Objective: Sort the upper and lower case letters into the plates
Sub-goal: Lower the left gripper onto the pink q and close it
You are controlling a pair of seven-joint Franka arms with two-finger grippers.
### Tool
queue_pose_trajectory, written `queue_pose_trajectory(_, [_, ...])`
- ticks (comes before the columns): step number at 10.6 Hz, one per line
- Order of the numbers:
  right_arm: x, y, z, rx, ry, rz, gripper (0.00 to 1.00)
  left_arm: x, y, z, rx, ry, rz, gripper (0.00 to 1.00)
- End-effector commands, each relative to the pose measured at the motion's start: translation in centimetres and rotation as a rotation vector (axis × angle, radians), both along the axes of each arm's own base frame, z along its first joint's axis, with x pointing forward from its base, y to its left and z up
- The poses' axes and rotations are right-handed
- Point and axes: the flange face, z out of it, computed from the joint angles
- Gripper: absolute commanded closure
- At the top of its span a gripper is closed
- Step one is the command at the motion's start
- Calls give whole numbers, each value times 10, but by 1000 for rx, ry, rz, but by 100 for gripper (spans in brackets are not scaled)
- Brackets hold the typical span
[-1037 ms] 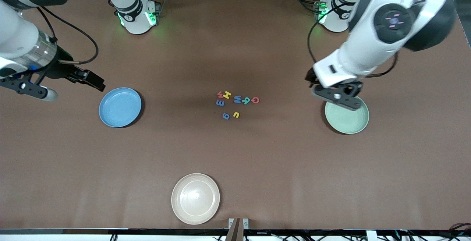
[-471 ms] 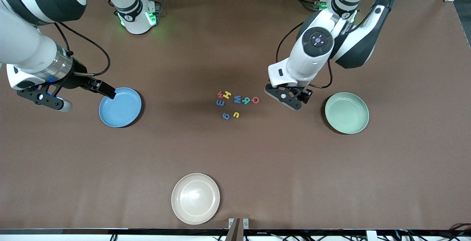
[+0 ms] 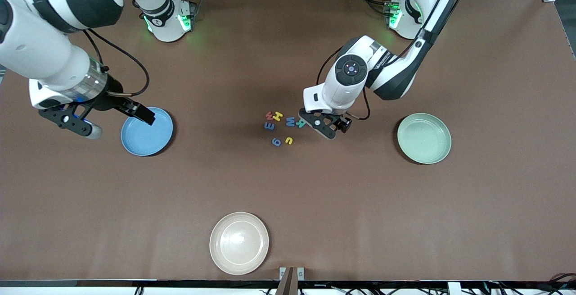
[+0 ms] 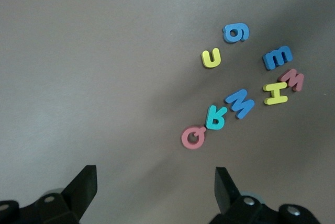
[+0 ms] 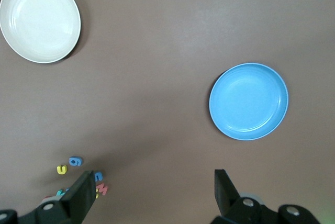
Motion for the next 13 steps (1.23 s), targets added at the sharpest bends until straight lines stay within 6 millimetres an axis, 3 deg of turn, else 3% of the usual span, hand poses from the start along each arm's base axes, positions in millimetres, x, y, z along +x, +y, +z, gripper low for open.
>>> queue_pose_trajectory(1, [0,3,-2,7,9,-17,0,-13,-15,-21,-17,-4,-15,2])
queue_pose_trajectory(6, [-1,18,-6,5,11,-68,0,-33,-35,-61,88,-48,-35,13])
queue_pose_trajectory(9, [-1,17,-6,5,14,-72,0,-42,-47,-77,74,-50,-57,13])
queue_pose_trajectory(13, [0,14,-4,8,10,-76,0,-46,-49,-96,98,-63,-81,13])
